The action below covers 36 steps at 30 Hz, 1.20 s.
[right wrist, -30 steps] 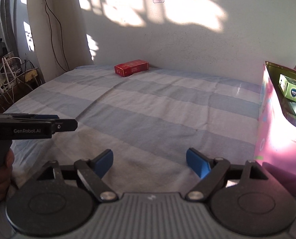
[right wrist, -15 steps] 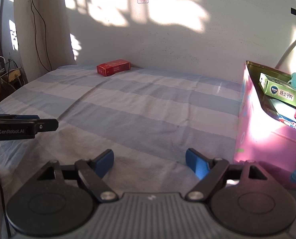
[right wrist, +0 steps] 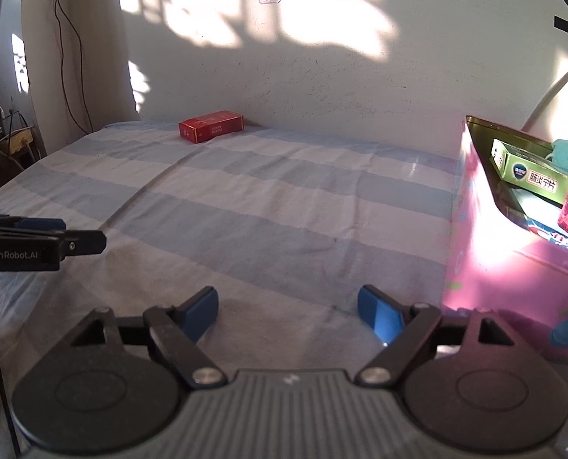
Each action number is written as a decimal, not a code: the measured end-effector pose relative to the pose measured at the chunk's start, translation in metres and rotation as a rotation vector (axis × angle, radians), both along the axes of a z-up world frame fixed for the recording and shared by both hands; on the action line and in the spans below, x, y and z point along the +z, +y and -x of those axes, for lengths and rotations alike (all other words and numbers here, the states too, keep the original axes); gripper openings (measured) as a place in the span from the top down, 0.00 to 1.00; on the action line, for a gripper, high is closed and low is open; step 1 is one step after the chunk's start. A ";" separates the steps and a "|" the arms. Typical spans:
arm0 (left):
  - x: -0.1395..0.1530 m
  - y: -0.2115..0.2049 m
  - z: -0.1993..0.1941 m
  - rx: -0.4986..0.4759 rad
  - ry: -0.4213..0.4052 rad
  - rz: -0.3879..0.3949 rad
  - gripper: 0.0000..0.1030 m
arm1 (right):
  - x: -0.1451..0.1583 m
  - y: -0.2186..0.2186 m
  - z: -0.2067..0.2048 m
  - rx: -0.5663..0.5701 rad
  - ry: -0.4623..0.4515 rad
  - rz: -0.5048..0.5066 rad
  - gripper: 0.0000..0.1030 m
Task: Organize objects
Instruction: 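Move the right gripper to the red cigarette box, then grasp the red cigarette box with the right gripper and lift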
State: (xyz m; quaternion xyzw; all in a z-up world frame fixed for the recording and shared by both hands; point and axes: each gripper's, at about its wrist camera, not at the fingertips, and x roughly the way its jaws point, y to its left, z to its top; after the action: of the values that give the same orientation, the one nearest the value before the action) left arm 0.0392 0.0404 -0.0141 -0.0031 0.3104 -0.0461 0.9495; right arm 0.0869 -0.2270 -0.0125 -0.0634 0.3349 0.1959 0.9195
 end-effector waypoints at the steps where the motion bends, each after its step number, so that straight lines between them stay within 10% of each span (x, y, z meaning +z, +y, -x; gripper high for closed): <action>1: 0.001 0.001 -0.005 -0.004 -0.004 -0.016 0.27 | 0.000 0.004 -0.001 0.013 -0.002 0.007 0.20; 10: -0.002 0.065 -0.050 0.165 -0.035 0.181 0.28 | 0.017 0.061 -0.050 0.075 -0.033 -0.079 0.27; 15: 0.001 0.075 -0.054 0.271 -0.019 0.161 0.27 | 0.020 0.122 -0.132 0.072 0.005 -0.189 0.16; 24: 0.002 0.088 -0.057 0.285 0.014 0.230 0.27 | -0.005 0.217 -0.266 -0.213 0.252 -0.297 0.00; 30: 0.002 0.095 -0.057 0.306 0.011 0.252 0.27 | -0.015 0.252 -0.250 -0.068 0.104 0.014 0.20; 36: 0.002 0.093 -0.059 0.224 0.003 0.279 0.27 | -0.012 0.189 -0.175 0.105 0.077 0.004 0.34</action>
State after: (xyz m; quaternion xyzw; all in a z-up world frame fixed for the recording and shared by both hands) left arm 0.0977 0.1329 -0.0118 -0.1695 0.3002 0.0172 0.9386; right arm 0.2615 -0.0378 -0.0241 -0.0750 0.3668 0.2456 0.8942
